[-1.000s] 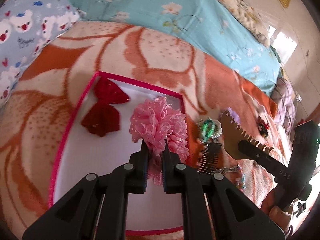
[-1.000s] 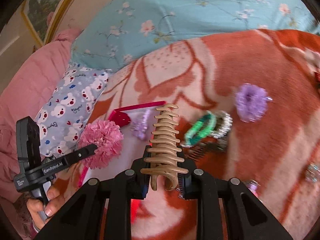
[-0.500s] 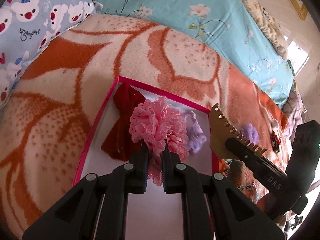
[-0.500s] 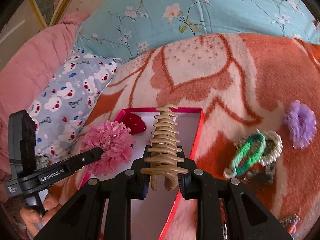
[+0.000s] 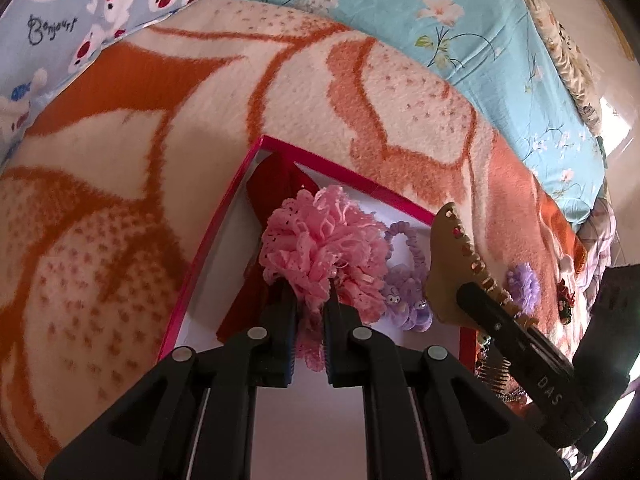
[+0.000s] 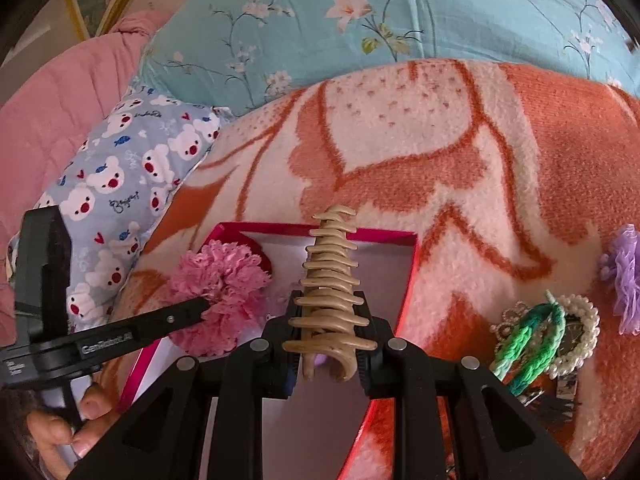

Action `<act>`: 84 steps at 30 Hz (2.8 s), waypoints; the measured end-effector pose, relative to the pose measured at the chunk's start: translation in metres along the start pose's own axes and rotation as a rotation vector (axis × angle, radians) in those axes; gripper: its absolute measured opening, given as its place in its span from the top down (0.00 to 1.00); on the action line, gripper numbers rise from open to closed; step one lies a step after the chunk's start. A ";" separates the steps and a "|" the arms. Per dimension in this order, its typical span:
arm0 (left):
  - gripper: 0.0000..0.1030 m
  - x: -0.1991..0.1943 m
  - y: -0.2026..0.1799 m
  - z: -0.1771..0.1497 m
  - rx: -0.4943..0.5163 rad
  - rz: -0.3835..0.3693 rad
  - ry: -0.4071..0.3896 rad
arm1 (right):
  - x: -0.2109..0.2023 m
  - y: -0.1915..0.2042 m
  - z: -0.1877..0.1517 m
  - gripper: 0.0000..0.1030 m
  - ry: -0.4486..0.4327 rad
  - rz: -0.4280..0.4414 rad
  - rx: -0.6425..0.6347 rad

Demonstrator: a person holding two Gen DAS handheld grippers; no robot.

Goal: Organize jewelry
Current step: 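Carry the pink flower and beige claw clip into the box and release both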

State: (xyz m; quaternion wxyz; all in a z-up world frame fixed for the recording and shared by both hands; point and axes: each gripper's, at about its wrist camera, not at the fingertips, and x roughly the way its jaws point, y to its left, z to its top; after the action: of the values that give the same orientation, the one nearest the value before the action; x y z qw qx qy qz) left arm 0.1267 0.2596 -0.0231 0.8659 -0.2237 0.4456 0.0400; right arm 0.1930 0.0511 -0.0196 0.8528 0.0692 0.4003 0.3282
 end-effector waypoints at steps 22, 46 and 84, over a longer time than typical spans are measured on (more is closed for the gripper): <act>0.91 0.001 0.008 -0.004 -0.012 0.017 0.005 | 0.007 -0.006 0.004 0.78 -0.015 -0.070 -0.016; 0.59 -0.005 0.001 -0.008 0.011 0.044 0.029 | 0.006 -0.007 -0.002 0.65 0.016 -0.032 -0.027; 0.48 -0.063 -0.066 -0.053 0.115 -0.027 -0.018 | -0.120 -0.059 -0.039 0.51 -0.059 -0.063 0.078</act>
State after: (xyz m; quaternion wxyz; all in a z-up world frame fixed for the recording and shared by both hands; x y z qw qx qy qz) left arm 0.0667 0.1867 0.0236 0.8818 -0.1791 0.4363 0.0048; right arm 0.1391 -0.0743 0.0083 0.8707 0.0993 0.3896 0.2831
